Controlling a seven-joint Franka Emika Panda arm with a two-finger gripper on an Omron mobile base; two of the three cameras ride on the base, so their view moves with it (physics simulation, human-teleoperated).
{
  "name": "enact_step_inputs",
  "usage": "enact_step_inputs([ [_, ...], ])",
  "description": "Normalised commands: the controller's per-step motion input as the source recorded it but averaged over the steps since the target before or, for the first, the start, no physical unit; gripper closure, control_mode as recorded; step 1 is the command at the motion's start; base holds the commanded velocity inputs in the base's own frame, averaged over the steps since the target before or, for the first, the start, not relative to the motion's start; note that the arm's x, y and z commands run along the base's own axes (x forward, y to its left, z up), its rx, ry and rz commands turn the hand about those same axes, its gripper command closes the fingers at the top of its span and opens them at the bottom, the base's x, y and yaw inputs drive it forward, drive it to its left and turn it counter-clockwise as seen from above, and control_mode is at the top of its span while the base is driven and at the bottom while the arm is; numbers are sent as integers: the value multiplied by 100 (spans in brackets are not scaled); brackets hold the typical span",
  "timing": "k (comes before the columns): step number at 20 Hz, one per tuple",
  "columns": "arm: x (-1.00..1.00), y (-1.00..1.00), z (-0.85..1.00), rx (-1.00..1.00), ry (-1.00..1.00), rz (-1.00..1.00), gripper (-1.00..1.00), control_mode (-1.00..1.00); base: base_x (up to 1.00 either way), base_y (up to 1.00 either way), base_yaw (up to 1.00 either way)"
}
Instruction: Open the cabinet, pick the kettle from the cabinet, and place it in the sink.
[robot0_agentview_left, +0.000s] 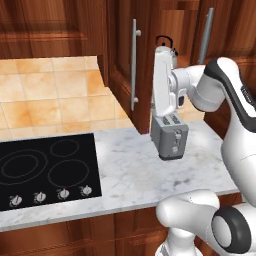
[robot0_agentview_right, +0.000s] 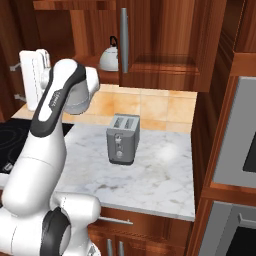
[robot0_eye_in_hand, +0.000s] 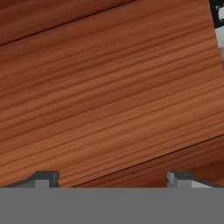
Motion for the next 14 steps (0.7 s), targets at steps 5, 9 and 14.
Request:
enact_step_inputs([
  [5,-4,30,-3,0,-1,0,-100,-100,0,0,0],
  [9,0,25,-3,0,0,0,-100,-100,0,0,0],
  [14,0,22,-2,0,0,0,-100,-100,0,0,0],
])
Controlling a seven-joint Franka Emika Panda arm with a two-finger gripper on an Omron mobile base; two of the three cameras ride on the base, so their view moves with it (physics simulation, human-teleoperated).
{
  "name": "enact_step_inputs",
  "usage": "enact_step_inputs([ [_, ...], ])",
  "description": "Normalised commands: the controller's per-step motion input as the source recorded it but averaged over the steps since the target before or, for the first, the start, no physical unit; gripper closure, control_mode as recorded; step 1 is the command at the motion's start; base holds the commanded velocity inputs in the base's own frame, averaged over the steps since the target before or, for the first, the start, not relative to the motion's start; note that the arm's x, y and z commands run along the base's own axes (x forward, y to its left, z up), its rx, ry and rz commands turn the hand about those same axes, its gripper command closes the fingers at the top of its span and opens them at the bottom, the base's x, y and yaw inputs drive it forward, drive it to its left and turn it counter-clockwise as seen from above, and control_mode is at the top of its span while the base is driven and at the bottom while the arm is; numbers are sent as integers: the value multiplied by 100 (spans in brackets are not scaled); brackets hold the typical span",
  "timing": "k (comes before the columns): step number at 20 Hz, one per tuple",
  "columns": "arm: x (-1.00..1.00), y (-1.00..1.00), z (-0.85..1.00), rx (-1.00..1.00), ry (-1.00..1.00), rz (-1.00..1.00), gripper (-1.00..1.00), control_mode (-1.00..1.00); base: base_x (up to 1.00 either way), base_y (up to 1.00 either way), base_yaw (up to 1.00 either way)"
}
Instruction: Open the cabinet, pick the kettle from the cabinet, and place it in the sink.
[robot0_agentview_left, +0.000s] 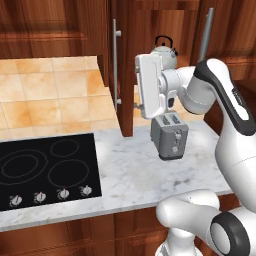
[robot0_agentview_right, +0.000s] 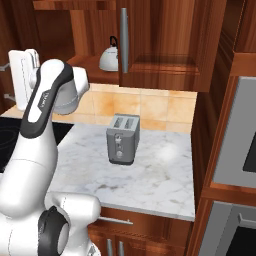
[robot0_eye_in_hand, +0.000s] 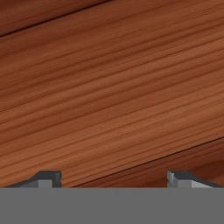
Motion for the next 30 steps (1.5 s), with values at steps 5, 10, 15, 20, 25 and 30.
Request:
enact_step_inputs([
  [5,2,18,-2,0,0,0,-100,-100,0,0,0],
  [10,6,3,-4,0,0,0,-100,-100,0,0,0],
  [15,3,-12,-3,0,0,0,-100,-100,0,0,0],
  [20,4,-25,0,0,0,-1,-100,-100,0,0,0],
  [25,8,-31,0,0,2,-3,-100,-100,0,0,0],
  [30,10,-33,0,0,4,-3,-100,-100,0,0,0],
])
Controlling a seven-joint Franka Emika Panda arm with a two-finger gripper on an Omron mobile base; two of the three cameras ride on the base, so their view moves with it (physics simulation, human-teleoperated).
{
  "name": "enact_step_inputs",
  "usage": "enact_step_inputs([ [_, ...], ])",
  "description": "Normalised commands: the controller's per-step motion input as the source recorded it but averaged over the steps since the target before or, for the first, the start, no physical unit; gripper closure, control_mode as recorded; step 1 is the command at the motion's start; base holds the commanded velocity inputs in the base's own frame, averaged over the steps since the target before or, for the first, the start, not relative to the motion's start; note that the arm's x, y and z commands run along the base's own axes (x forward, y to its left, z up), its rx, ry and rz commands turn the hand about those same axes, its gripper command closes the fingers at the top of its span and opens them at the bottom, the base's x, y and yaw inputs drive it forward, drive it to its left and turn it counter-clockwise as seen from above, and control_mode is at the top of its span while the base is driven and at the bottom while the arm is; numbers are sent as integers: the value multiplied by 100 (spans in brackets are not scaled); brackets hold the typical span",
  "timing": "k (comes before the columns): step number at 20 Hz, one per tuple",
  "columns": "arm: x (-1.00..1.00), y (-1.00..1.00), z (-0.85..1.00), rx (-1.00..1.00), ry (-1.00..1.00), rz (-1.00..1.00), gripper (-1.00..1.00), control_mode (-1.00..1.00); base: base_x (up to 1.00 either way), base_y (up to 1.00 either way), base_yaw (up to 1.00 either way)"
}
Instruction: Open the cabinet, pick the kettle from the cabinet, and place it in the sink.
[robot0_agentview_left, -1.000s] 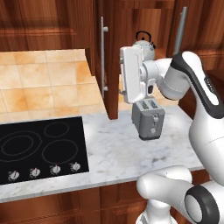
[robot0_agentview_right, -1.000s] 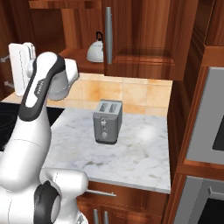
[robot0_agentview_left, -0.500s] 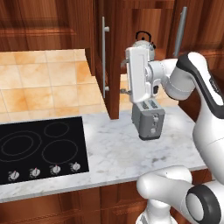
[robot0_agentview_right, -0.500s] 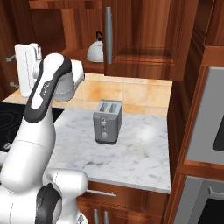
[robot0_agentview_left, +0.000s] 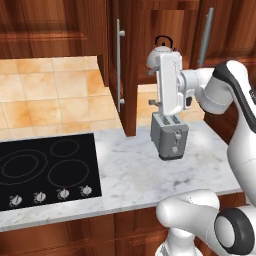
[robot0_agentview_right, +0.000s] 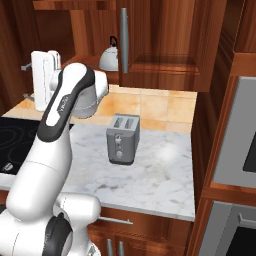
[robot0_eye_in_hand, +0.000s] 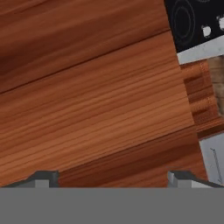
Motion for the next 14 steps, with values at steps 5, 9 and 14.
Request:
enact_step_inputs([
  [5,7,-36,0,0,7,-3,-100,-100,0,0,0],
  [9,0,-41,0,0,1,-1,-100,-100,0,0,0],
  [14,0,-42,0,-6,-1,-3,-100,-100,0,0,0],
])
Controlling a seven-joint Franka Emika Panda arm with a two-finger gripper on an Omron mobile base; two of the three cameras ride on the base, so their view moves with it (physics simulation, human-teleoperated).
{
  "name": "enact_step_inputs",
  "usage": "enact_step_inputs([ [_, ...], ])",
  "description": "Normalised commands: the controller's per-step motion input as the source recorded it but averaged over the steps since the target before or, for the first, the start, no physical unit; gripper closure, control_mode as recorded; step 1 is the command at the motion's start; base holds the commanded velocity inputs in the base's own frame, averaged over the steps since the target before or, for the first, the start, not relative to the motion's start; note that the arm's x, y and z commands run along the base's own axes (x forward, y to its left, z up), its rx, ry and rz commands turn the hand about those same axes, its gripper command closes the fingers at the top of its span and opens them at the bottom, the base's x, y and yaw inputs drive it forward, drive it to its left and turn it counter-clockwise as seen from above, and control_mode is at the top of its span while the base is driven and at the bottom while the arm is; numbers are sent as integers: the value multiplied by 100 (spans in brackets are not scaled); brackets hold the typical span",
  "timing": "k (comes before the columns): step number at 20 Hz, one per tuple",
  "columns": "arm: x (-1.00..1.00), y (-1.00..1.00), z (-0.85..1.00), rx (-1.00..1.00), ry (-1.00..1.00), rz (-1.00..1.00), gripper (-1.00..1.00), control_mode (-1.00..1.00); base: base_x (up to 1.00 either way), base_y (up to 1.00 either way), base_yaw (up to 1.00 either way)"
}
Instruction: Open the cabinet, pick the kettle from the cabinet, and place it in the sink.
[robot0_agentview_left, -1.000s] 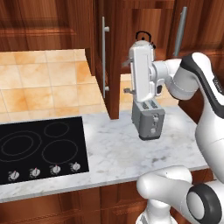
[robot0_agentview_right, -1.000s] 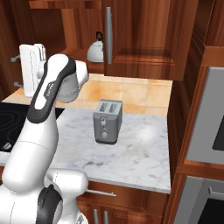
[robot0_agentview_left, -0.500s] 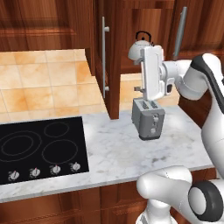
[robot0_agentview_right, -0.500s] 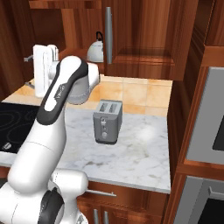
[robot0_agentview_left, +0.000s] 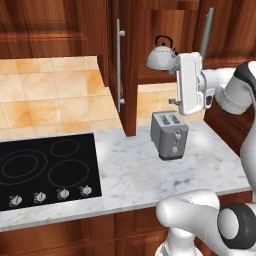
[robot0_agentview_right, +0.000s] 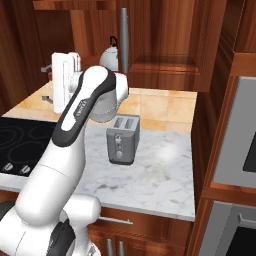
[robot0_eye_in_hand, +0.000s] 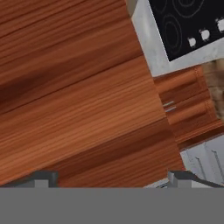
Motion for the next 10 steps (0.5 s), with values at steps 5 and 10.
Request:
enact_step_inputs([
  [5,0,-37,0,-18,-14,-3,-100,-100,0,0,0],
  [10,0,-30,1,-25,-24,-6,-100,-100,0,0,0],
])
